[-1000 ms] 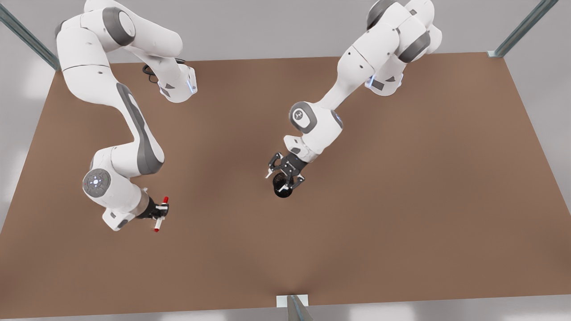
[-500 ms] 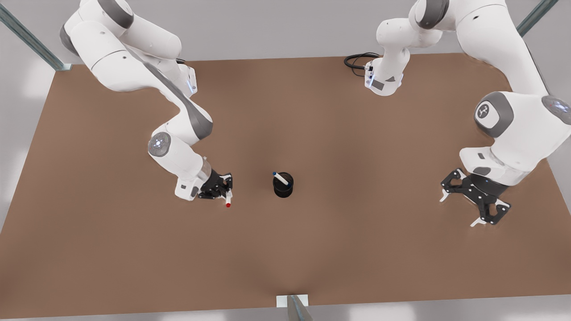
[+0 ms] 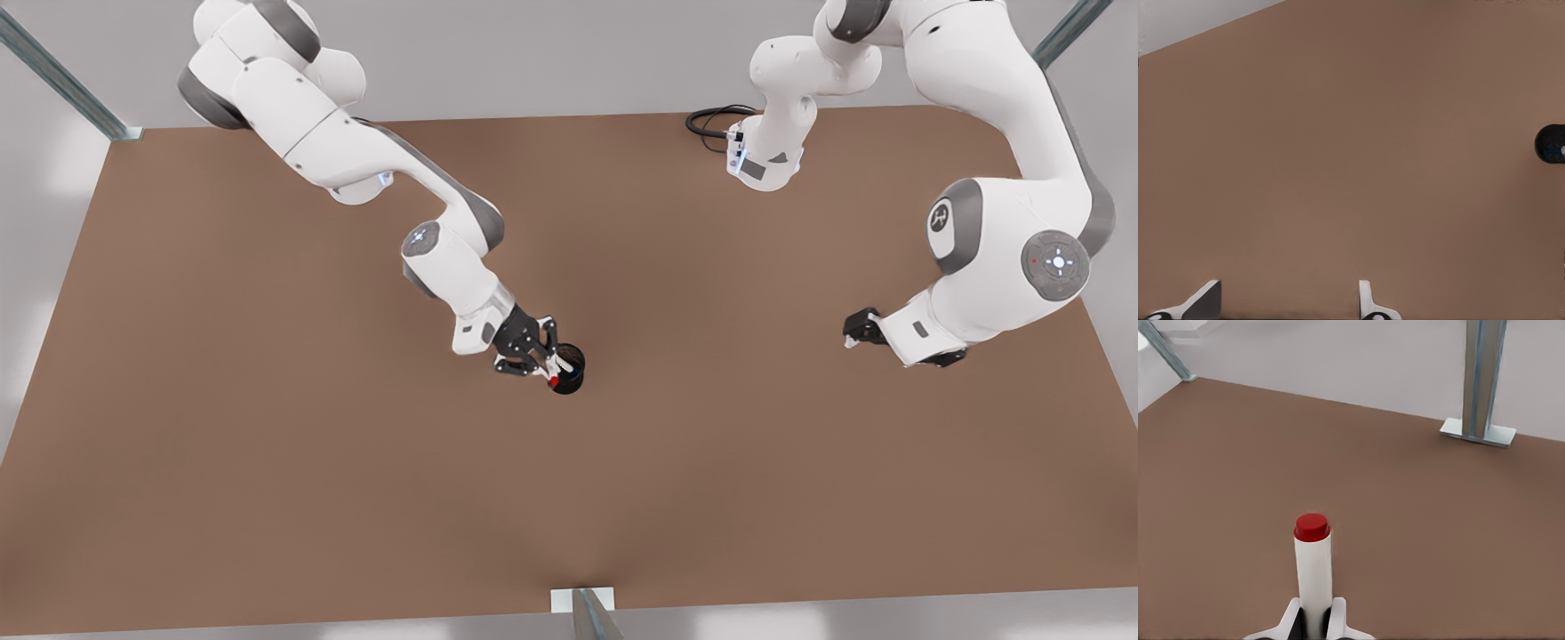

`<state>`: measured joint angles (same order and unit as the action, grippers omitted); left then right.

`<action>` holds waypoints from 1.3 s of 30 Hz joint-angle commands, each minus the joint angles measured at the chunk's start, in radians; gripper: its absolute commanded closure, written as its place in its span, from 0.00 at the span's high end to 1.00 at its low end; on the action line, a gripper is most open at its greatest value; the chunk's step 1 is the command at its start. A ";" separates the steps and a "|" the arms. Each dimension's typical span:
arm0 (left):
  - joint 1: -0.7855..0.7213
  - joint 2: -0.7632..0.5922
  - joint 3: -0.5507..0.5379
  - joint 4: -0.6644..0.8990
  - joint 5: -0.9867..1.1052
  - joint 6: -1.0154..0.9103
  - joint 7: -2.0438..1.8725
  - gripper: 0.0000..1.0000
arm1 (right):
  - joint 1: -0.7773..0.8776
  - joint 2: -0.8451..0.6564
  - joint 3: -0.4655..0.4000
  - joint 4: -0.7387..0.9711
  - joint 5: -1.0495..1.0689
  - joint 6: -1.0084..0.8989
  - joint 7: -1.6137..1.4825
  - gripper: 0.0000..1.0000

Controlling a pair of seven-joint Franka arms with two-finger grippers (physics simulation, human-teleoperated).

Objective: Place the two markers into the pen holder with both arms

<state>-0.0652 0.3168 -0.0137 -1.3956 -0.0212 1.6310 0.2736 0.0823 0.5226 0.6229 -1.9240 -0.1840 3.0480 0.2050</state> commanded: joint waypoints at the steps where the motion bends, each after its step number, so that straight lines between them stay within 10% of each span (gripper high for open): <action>1: -0.002 0.012 0.000 0.000 0.001 0.004 -0.582 1.00 | 0.014 0.001 -0.008 -0.032 -0.003 0.206 0.105 0.21; 16: 0.005 0.033 0.000 -0.002 0.000 0.027 -0.576 1.00 | 0.330 0.077 -0.301 -0.059 0.005 0.466 0.105 0.21; 18: 0.007 0.035 0.000 -0.002 0.000 0.027 -0.576 1.00 | 0.330 0.076 -0.302 -0.061 0.005 0.466 0.103 1.00; 27: -0.001 0.035 0.000 -0.005 0.000 0.027 -0.580 1.00 | 0.310 0.071 -0.305 -0.052 0.000 0.448 0.090 1.00; 33: 0.002 0.033 -0.002 -0.002 -0.005 0.027 -0.571 1.00 | 0.036 -0.320 -0.305 0.232 -0.020 -0.854 0.017 1.00; 36: 0.005 0.033 -0.003 0.001 -0.006 0.027 -0.531 1.00 | 0.016 -0.424 -0.525 0.253 0.124 -1.167 -0.180 1.00; 39: 0.007 0.033 -0.003 0.003 -0.006 0.027 -0.513 1.00 | -0.033 -0.440 -0.543 0.226 0.129 -1.207 -0.220 1.00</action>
<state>-0.0589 0.3509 -0.0167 -1.3936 -0.0274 1.6586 -0.2237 -0.0055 0.0922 0.0811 -1.6894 -0.0882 2.2552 0.2084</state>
